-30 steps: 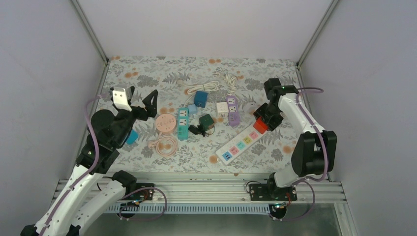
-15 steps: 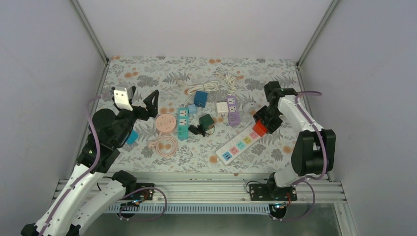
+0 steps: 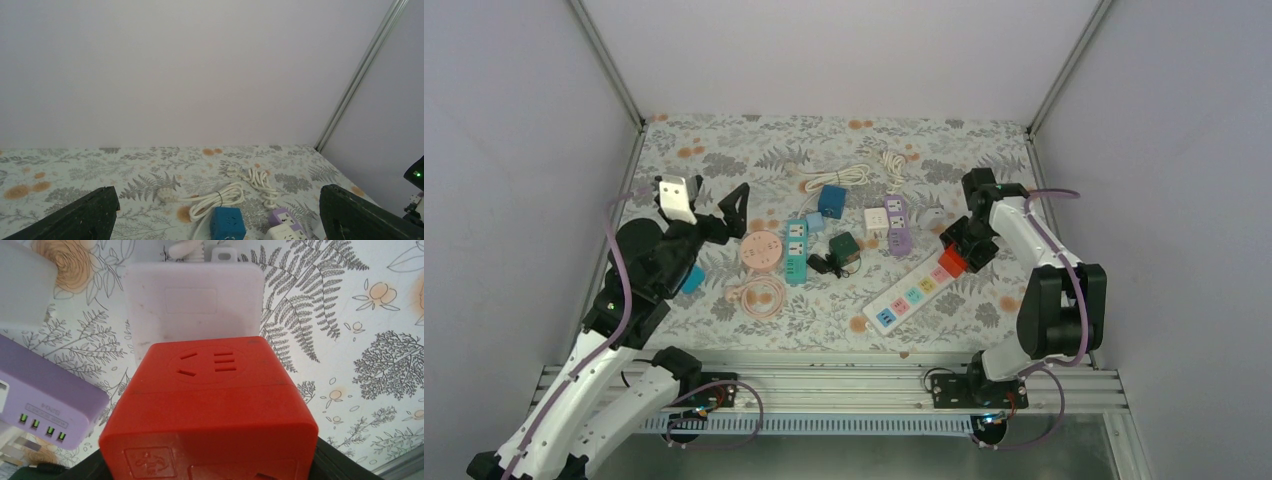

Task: Insert the plug

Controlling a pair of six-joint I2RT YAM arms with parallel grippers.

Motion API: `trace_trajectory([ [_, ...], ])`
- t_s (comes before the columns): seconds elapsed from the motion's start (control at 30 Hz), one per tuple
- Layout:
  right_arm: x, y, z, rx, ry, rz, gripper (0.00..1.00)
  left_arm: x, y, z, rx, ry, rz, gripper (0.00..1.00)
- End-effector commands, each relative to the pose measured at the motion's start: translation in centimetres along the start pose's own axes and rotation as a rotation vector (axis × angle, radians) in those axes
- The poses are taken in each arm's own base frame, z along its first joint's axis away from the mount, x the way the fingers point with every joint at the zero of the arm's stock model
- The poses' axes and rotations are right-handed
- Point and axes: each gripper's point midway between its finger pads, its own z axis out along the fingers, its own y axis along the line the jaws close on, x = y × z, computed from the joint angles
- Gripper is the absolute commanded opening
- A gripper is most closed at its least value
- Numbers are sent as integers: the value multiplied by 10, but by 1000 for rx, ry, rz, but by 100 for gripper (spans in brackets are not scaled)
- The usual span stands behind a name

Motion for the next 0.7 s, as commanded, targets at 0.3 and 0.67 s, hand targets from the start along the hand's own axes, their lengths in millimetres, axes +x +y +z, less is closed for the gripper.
trace_trajectory([
  [0.3, -12, -5, 3, -2, -48, 57, 18, 0, -2, 3, 11, 7, 16, 100],
  [0.67, -6, -17, 29, 93, 3, 60, 18, 1, -1, 4, 2, 15, 17, 100],
])
